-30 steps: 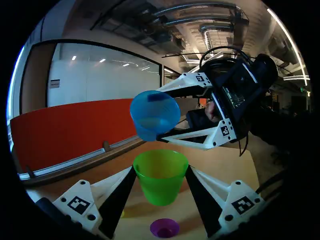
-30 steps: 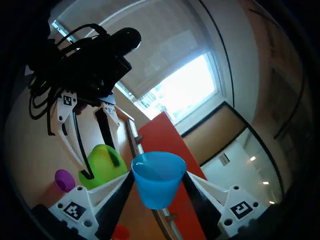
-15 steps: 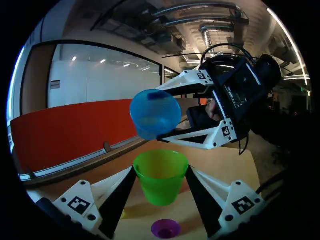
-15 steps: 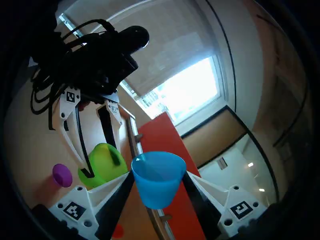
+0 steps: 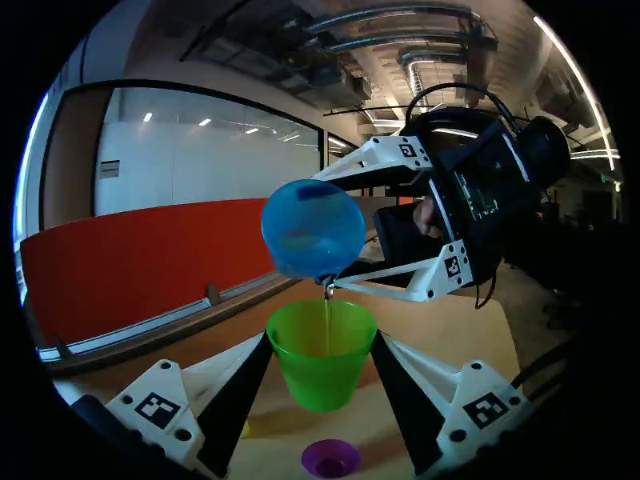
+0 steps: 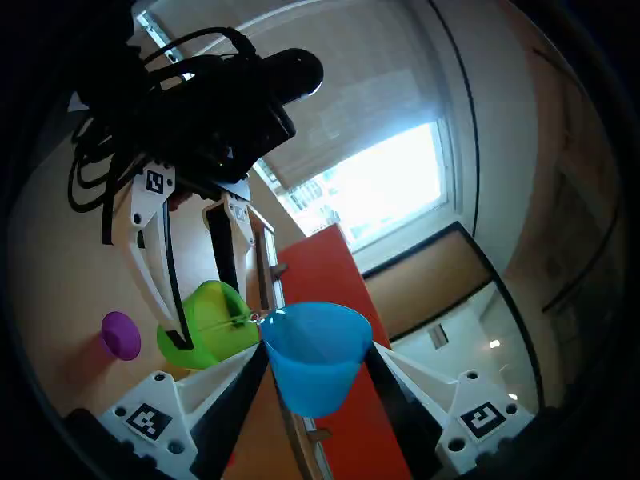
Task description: Pour water
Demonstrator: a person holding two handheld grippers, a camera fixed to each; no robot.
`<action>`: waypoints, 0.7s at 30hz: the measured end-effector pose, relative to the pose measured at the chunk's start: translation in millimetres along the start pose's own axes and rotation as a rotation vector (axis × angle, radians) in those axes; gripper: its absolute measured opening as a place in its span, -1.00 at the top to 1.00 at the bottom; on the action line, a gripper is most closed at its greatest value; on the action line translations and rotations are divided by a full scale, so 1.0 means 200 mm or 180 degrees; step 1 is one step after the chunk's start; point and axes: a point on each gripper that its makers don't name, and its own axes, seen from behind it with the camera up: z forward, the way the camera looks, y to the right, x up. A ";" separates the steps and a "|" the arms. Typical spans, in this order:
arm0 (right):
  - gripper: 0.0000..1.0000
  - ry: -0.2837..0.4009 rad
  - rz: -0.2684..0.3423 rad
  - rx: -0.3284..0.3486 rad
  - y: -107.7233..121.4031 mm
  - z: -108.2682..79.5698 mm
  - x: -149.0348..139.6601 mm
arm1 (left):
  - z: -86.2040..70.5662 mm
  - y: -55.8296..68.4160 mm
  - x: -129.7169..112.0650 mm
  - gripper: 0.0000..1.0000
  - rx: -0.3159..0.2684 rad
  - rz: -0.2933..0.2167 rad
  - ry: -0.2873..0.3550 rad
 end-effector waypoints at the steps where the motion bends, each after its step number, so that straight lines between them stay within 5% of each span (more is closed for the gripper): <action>1: -0.79 0.0000 -0.0007 0.0000 0.00 0.00 0.00 | 0.00 0.00 0.00 -0.74 0.0000 0.0002 0.0000; 21: -0.78 0.0009 -0.0181 -0.0050 0.03 -0.01 0.03 | -0.01 0.00 0.02 -0.74 0.0010 0.0015 0.0009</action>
